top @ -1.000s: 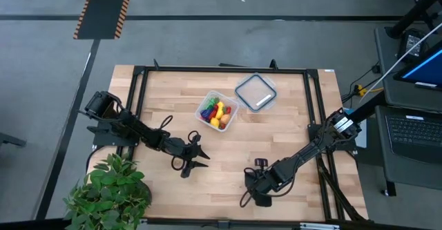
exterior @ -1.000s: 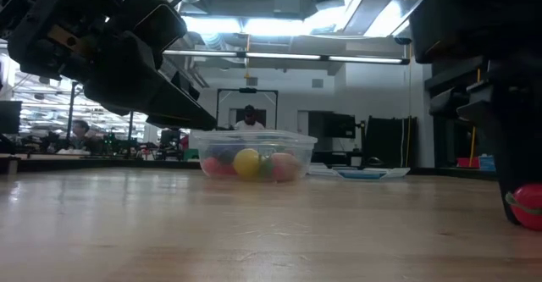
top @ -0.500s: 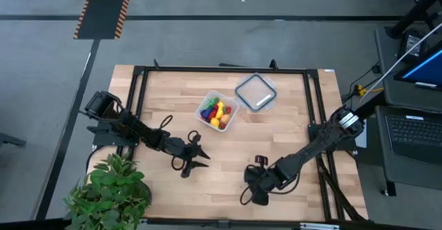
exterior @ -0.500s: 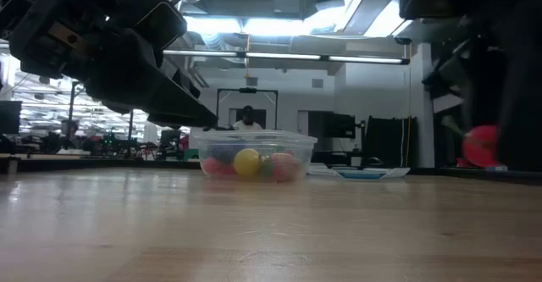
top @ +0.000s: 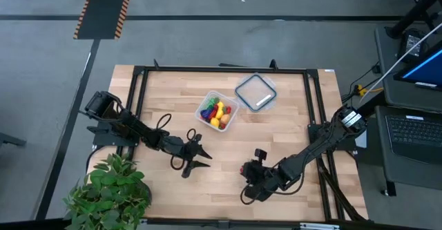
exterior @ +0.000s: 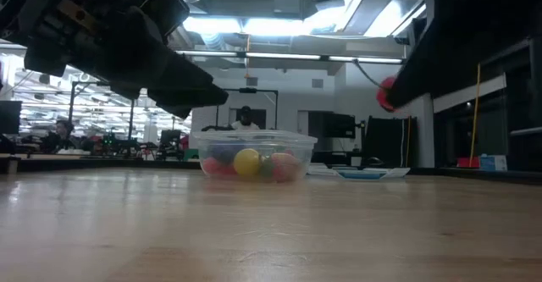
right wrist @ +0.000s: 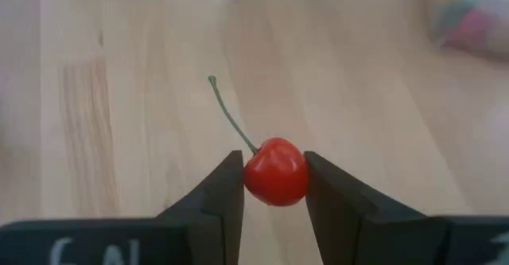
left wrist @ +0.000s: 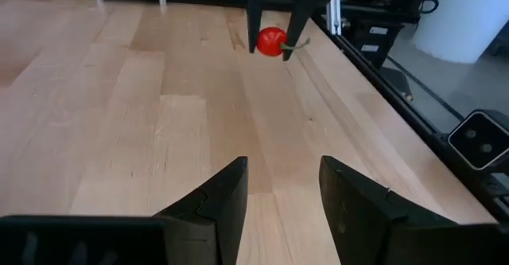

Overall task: Pick and placing Produce into tupperware
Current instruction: Put the red cherry into the transparent container

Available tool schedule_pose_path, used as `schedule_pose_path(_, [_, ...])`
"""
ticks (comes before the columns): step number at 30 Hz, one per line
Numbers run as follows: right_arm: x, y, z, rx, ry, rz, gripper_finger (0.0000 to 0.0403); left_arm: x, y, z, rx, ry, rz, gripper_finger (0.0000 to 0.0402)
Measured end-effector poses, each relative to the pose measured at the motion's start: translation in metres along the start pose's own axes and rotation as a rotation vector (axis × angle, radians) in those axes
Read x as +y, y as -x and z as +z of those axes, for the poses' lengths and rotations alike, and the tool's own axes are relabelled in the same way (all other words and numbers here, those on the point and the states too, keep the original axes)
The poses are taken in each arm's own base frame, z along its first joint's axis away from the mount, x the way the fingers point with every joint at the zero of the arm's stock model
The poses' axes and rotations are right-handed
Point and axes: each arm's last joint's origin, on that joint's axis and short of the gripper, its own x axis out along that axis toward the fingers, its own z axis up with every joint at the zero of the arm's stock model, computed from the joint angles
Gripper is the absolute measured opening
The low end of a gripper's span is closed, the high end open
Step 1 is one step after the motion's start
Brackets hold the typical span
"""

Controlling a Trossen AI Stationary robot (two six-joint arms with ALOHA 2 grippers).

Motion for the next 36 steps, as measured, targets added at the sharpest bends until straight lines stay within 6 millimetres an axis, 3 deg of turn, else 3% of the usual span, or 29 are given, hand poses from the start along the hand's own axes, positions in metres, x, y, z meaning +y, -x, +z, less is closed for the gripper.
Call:
schedule_pose_path(11, [0.015,0.014,0.000,-0.262,-0.003,-0.107,0.0114,-0.003,0.001,0.011,-0.114,-0.020,-0.048,0.0149])
schedule_pose_path(20, [0.025,0.016,-0.003,-0.441,-0.022,-0.070,0.0114,-0.013,0.005,0.023,-0.223,-0.165,-0.323,0.0149])
schedule_pose_path(27, [0.003,0.004,-0.031,-0.669,-0.068,0.075,0.0114,-0.013,0.004,0.022,-0.218,-0.182,-0.321,0.0149])
schedule_pose_path(31, [-0.016,0.004,-0.037,-0.789,-0.046,0.172,0.0114,-0.013,0.004,0.022,-0.230,-0.225,-0.314,0.0149])
schedule_pose_path(36, [-0.036,-0.008,-0.037,-0.786,-0.022,0.195,0.0114,-0.006,0.004,0.024,-0.237,-0.225,-0.280,0.0149])
